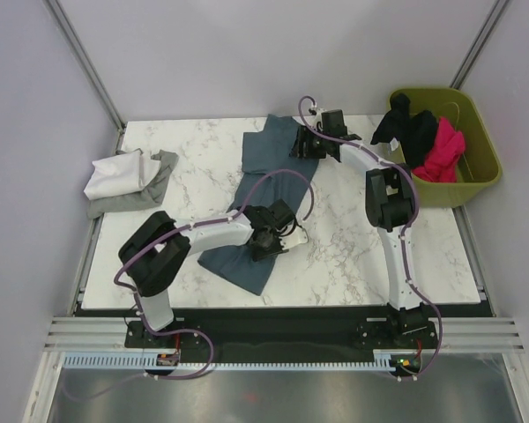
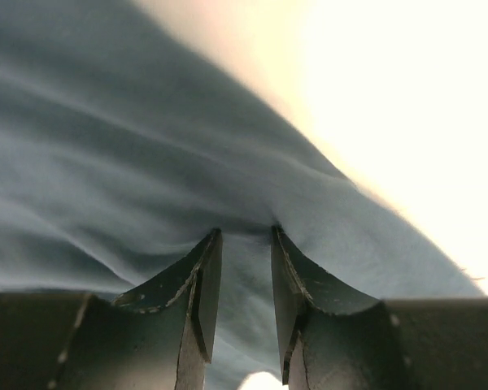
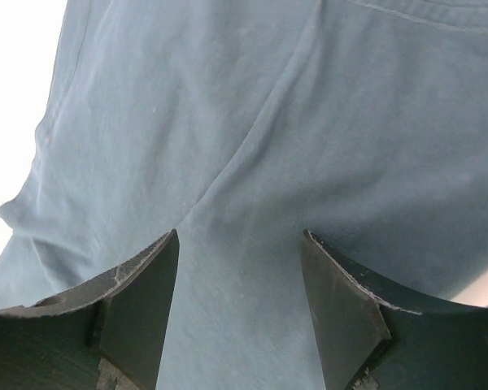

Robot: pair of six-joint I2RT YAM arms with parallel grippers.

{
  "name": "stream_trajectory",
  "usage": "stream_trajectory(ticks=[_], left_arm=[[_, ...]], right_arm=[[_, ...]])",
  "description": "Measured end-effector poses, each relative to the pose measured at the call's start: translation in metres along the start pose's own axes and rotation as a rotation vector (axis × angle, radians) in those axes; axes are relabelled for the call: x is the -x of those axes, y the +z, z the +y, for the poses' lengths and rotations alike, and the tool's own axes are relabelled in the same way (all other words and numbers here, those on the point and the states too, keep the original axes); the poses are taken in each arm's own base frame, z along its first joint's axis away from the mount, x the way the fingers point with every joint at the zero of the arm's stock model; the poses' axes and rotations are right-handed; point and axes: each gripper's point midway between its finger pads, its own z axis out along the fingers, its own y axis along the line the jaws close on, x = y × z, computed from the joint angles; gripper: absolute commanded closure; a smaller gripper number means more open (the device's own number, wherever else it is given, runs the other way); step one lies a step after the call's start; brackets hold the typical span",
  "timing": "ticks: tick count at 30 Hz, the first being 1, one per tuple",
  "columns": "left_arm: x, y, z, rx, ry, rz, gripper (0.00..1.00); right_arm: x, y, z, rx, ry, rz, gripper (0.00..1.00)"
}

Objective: Fold and stack the t-shirts
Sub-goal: Fold the tshirt

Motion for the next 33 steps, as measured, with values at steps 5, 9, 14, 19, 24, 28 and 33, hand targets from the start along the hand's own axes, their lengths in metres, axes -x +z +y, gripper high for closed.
stream_trajectory(ticks=[5, 9, 14, 19, 24, 28, 33], left_arm=[[0.036, 0.004, -0.018, -0.047, 0.060, -0.031, 0.61], [0.058, 0.007, -0.029, -0.063, 0.093, -0.050, 0.62], [0.079, 0.007, -0.041, -0.074, 0.121, -0.075, 0.61], [0.091, 0.006, -0.047, -0.084, 0.113, -0.093, 0.62], [0.098, -0.002, -0.045, -0.080, 0.076, -0.100, 0.62], [0.118, -0.018, -0.029, -0.021, 0.061, -0.143, 0.63], [0.124, -0.056, -0.005, 0.073, 0.033, -0.201, 0.62]], right_arm=[[0.004, 0.013, 0.013, 0.024, -0.025, -0.015, 0.30], [0.008, 0.019, 0.018, 0.034, -0.036, -0.026, 0.30], [0.011, 0.023, 0.020, 0.040, -0.041, -0.035, 0.30], [0.012, 0.023, 0.020, 0.041, -0.042, -0.035, 0.29], [0.014, 0.022, 0.018, 0.040, -0.047, -0.038, 0.29], [0.023, 0.009, 0.020, 0.034, -0.062, -0.048, 0.26], [0.067, -0.051, 0.040, 0.035, -0.074, -0.132, 0.25]])
